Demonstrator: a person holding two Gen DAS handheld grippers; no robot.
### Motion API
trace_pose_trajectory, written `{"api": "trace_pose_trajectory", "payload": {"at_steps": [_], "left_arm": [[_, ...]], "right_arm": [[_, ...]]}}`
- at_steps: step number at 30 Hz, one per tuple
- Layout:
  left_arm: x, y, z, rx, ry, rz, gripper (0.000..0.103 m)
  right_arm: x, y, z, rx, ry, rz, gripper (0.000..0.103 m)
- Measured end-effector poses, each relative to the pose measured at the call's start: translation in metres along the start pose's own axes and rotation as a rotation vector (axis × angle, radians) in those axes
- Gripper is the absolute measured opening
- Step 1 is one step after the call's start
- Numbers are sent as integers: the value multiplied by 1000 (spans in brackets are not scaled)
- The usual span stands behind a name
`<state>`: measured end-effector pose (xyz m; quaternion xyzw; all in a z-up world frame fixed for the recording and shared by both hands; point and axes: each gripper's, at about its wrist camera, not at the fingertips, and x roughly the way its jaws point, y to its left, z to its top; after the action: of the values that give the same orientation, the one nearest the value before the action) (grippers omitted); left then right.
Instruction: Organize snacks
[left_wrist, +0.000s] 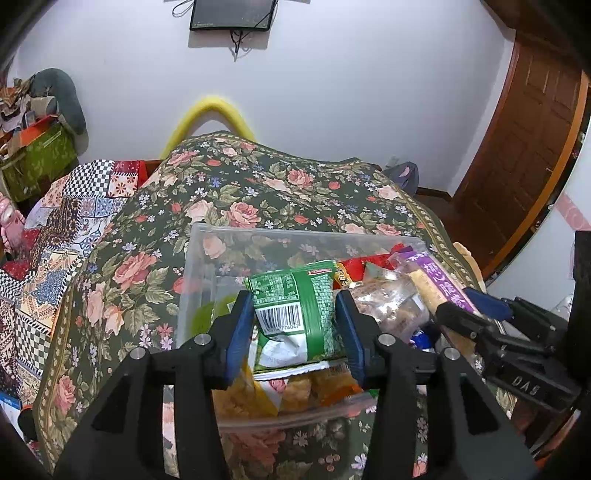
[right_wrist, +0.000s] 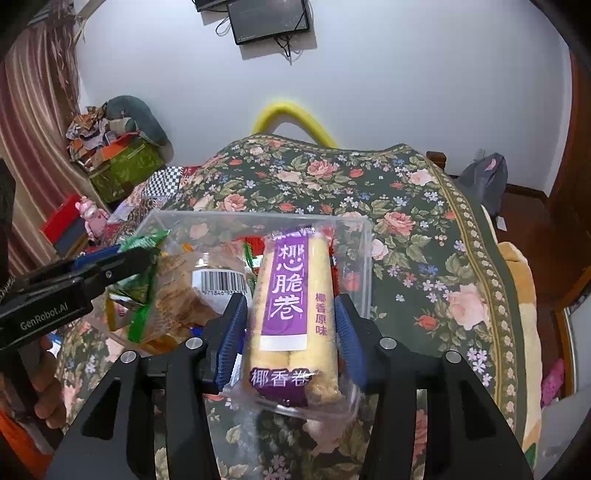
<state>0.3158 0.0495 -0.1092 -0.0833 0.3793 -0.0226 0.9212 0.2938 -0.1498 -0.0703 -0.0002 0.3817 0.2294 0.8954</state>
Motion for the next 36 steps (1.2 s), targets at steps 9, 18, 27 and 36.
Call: {"api": "trace_pose_trajectory", "payload": {"at_steps": [9, 18, 27, 36], "left_arm": [[-62, -3, 0, 7, -95, -15, 54], [-167, -20, -15, 62, -291, 0, 54], [-248, -43, -44, 125, -467, 37, 80], [-263, -50, -58, 132, -483, 27, 94]], "right_arm": [[-57, 14, 6, -31, -104, 0, 52], [-149, 49, 4, -81, -289, 41, 54], [-209, 66, -12, -79, -427, 69, 70], [-215, 67, -25, -75, -464, 13, 103]]}}
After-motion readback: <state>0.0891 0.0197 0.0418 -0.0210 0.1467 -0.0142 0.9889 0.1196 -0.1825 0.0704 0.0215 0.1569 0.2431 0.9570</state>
